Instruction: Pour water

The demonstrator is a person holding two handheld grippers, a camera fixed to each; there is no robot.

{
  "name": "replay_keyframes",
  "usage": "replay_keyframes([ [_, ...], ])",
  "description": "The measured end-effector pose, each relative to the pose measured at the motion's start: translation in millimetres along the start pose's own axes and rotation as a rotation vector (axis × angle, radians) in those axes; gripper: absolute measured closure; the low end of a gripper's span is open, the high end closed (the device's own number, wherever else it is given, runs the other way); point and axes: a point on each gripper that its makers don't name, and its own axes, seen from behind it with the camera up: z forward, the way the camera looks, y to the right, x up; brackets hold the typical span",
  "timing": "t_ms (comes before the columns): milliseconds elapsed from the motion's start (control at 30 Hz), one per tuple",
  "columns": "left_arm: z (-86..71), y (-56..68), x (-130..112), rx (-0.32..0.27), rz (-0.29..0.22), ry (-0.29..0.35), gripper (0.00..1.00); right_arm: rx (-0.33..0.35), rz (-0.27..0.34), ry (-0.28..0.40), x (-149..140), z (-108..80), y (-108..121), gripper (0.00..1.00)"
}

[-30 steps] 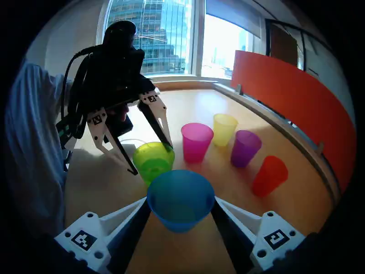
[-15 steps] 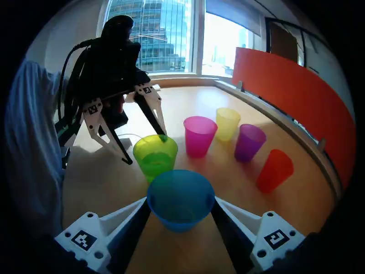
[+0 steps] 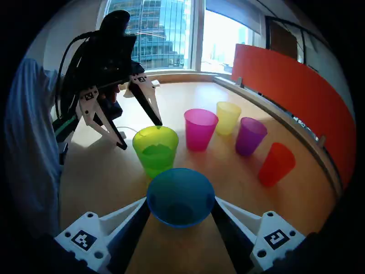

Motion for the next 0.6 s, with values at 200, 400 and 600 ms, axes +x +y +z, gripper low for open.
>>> replay_keyframes([
  [200,-4.1,0.5,-1,0.01,-0.004,0.004,0.04,-0.006,0.005,-0.012,-3,-2.0,-1,0.01],
  [400,-10.9,-1.3,-2,0.029,-0.022,0.013,0.04,-0.01,0.011,-0.017,-6,-10.0,-4,0.01],
  [600,-23.5,-9.8,-3,0.077,-0.05,0.033,0.04,-0.042,0.013,-0.023,-16,-26.2,-1,0.01],
])
